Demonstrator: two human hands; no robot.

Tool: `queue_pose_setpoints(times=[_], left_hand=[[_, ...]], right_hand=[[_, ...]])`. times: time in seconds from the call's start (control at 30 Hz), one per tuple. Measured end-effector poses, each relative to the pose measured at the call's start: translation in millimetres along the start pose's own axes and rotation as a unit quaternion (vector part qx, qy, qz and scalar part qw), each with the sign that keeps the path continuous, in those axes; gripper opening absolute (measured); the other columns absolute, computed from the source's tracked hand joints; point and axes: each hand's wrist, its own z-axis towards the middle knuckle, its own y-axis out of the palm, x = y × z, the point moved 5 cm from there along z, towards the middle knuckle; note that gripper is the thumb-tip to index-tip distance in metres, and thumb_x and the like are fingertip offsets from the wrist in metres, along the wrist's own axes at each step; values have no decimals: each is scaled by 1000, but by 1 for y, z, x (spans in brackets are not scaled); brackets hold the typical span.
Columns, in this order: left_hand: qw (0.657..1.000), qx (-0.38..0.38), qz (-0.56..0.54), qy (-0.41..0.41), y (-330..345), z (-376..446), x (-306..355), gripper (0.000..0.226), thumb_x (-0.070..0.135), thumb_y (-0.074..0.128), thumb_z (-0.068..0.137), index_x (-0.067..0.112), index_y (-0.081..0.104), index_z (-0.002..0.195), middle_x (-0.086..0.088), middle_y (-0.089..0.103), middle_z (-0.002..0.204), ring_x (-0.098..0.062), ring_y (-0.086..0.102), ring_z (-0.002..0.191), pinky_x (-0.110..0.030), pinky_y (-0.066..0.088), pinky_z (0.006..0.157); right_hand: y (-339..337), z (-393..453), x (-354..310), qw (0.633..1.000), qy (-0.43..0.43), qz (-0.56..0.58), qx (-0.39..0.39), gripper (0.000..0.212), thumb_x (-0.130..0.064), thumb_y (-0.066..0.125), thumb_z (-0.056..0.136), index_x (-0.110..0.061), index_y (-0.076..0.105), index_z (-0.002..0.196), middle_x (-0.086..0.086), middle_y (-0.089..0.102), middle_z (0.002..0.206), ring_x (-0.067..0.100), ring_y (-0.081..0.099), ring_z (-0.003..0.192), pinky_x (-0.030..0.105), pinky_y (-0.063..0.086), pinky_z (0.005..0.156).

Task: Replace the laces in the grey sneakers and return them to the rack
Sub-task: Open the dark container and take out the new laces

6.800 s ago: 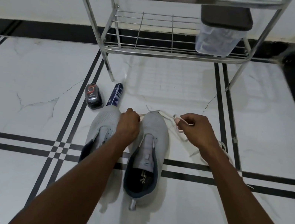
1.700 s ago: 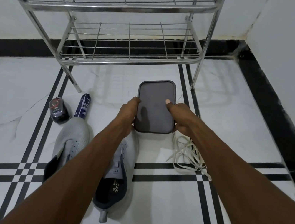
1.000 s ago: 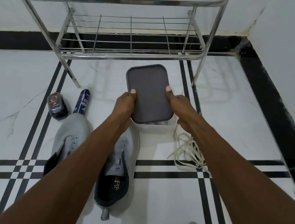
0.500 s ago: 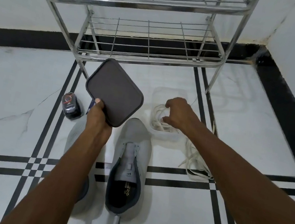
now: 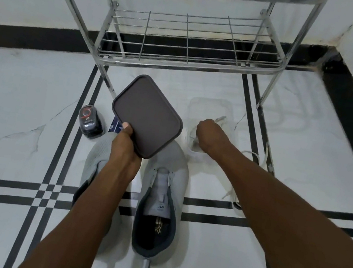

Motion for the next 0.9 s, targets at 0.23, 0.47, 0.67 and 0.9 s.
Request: queue_pose_setpoints(times=[0.23, 0.47, 0.67, 0.9], left_hand=[[1000, 14, 4, -6, 3, -4, -1, 27, 26, 41, 111, 19, 65, 122, -2, 65, 138, -22, 63, 124, -48, 50, 107], [999, -2, 12, -38, 12, -12, -10, 37, 30, 38, 111, 16, 60, 138, -3, 68, 133, -25, 66, 119, -51, 54, 102], [999, 3, 6, -48, 21, -10, -10, 38, 32, 34, 112, 21, 62, 135, -1, 71, 126, -25, 68, 115, -50, 58, 93], [998, -1, 18, -52, 22, -14, -21, 34, 30, 40, 111, 19, 63, 133, -2, 72, 125, -25, 69, 114, -44, 62, 77]], right_hand=[[-47, -18, 36, 936, 96, 333, 60, 8, 0, 78, 77, 3, 72, 74, 23, 70, 80, 34, 73, 79, 31, 58, 64], [-110, -93, 25, 797, 55, 593, -98, 32, -1, 83, 77, 3, 74, 108, 11, 77, 106, 23, 74, 103, 34, 60, 91], [-62, -148, 11, 835, 106, 513, -169, 24, 3, 82, 77, 8, 74, 99, 21, 76, 100, 31, 75, 94, 36, 61, 87], [32, -175, -6, 940, 96, 274, -179, 22, -10, 81, 78, -1, 76, 97, 16, 77, 96, 24, 75, 81, 31, 60, 75]])
